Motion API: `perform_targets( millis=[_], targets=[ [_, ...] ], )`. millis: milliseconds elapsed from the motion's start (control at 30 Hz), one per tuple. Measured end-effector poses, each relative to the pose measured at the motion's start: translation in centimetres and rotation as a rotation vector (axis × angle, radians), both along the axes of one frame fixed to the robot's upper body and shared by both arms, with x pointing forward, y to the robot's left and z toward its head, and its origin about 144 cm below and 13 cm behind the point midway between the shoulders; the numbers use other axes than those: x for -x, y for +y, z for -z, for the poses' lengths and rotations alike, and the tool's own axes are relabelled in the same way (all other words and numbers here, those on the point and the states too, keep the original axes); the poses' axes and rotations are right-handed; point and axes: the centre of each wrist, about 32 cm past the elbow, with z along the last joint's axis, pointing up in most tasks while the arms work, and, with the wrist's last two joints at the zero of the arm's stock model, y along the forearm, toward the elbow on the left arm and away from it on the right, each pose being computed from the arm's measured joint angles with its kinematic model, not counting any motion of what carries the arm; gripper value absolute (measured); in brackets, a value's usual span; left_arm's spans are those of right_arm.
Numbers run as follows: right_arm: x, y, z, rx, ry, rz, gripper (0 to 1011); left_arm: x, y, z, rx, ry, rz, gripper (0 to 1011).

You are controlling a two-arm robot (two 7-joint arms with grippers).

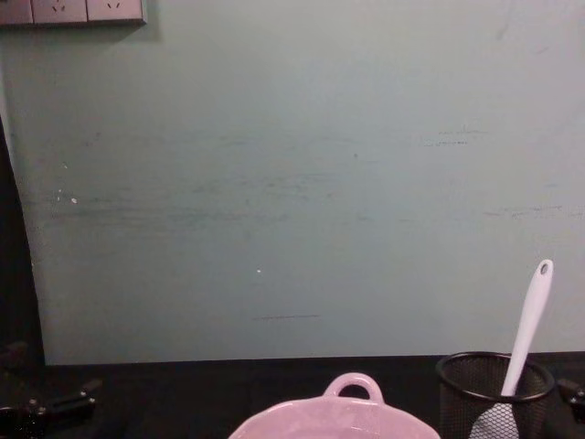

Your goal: Use the one hand to pick up the spoon and stir the clear water in the bowl.

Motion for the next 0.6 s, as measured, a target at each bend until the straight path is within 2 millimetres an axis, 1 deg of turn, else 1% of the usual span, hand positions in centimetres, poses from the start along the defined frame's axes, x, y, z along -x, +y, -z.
perform_targets(
  millis=[200, 400, 533, 600],
  targets=[
    [0.1, 0.0, -0.1, 0.007, -0.003, 0.000, 1003, 0.0, 0.0, 0.0, 0.000, 0.000, 0.000, 1011],
    [1.4, -0.1, -1.2, 0.052, -0.025, 0.024, 1003, 0.0, 0.0, 0.0, 0.000, 0.000, 0.000, 1011],
    [2.4, -0.6, -2.1, 0.024, -0.035, 0.028, 1002, 0.0, 0.0, 0.0, 0.000, 0.000, 0.000, 1011],
    [2.9, -0.8, -2.7, -0.027, -0.032, 0.018, 1003, 0.0, 0.0, 0.0, 0.000, 0.000, 0.000, 1011]
  ],
)
